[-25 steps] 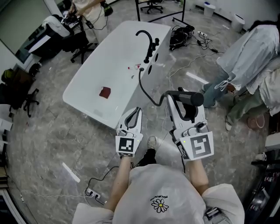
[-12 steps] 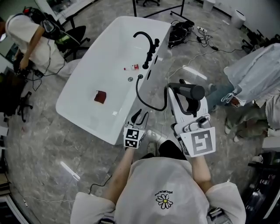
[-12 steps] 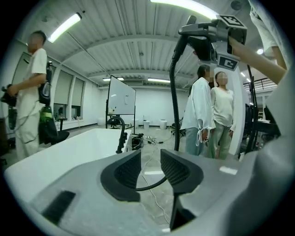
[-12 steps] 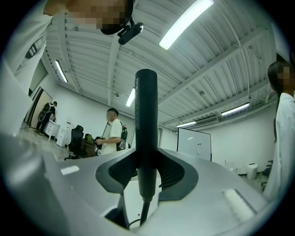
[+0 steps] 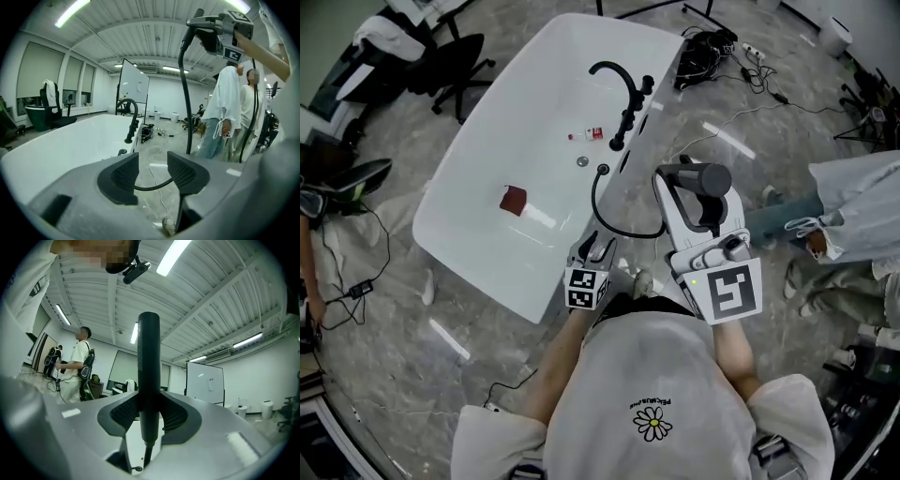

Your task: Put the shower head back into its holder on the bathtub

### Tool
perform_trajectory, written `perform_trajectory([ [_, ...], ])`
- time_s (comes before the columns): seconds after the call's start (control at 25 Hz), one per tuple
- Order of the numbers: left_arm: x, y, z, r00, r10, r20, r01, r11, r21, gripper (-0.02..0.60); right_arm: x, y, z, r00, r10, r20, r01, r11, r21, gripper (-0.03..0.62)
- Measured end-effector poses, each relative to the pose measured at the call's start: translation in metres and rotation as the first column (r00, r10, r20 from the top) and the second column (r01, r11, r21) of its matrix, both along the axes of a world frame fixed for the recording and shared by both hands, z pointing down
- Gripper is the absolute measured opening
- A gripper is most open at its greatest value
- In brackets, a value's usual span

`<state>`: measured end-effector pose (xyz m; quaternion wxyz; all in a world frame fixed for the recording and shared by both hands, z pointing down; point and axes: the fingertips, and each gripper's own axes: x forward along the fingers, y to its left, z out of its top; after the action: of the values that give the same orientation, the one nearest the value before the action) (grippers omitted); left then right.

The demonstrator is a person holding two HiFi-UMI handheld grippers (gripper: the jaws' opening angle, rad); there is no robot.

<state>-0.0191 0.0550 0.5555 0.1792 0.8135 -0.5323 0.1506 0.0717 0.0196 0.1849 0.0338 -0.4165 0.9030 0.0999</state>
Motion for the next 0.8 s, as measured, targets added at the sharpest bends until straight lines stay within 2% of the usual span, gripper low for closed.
perform_trajectory([
  [0.2, -0.006, -0.032, 0.035, 0.995, -0.097, 0.013, 0.098, 0.992, -0.085, 0.193, -0.010, -0.049, 0.016, 0.998, -0.056, 0.014, 0.057, 0.998, -0.023, 0.137],
  [0.32, -0.012, -0.051, 0.047, 0.991, -0.135, -0.003, 0.134, 0.985, -0.106, 0.196, -0.019, -0.075, 0.022, 0.998, -0.063, 0.028, 0.064, 0.997, -0.043, 0.137],
  [0.6, -0.023, -0.091, 0.102, 0.985, -0.171, -0.028, 0.158, 0.956, -0.247, 0.202, -0.028, -0.123, 0.045, 0.998, -0.049, -0.047, 0.045, 0.996, -0.079, 0.137],
  [0.72, -0.029, -0.109, 0.129, 0.980, -0.198, -0.037, 0.180, 0.944, -0.276, 0.213, -0.027, -0.141, 0.064, 0.999, -0.034, -0.035, 0.030, 0.994, -0.104, 0.137],
  [0.8, -0.033, -0.120, 0.144, 0.983, -0.185, -0.009, 0.176, 0.945, -0.275, 0.213, -0.026, -0.148, 0.080, 0.999, -0.026, -0.028, 0.022, 0.992, -0.120, 0.137],
])
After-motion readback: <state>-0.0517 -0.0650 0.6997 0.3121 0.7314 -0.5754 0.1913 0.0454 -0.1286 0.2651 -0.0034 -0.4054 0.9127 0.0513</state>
